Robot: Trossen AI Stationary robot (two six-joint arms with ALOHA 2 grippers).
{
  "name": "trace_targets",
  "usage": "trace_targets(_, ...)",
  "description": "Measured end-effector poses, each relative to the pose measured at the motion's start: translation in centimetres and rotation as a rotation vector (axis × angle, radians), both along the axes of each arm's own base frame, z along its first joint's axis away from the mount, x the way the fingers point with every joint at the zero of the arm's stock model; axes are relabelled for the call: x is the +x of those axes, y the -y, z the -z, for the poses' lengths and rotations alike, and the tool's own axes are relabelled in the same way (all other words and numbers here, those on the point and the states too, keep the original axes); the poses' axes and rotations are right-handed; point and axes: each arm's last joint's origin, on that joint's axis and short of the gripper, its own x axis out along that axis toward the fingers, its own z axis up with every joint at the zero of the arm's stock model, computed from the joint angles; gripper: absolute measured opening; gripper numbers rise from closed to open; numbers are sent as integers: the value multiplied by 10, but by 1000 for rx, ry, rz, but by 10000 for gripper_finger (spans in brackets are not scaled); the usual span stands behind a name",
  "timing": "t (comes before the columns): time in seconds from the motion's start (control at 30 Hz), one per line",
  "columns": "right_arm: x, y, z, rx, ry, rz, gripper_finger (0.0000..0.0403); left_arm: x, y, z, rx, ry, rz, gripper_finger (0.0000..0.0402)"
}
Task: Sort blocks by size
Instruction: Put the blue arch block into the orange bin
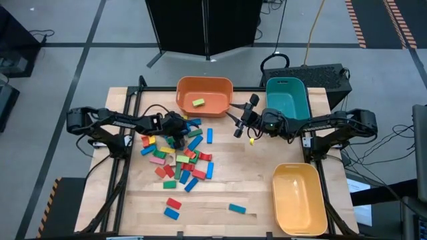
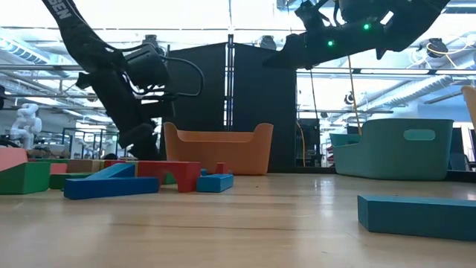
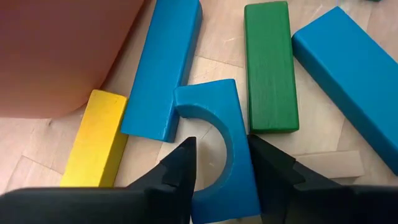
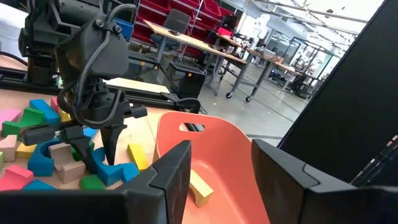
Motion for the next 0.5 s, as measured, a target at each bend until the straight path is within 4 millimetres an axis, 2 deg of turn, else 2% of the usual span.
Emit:
trace_targets(0.27, 0, 0, 0, 0, 0, 0, 157, 6, -1, -6, -30, 37, -6, 114)
trace_targets(0.5, 0, 0, 0, 0, 0, 0, 157, 20, 5, -23, -64, 44, 26, 114)
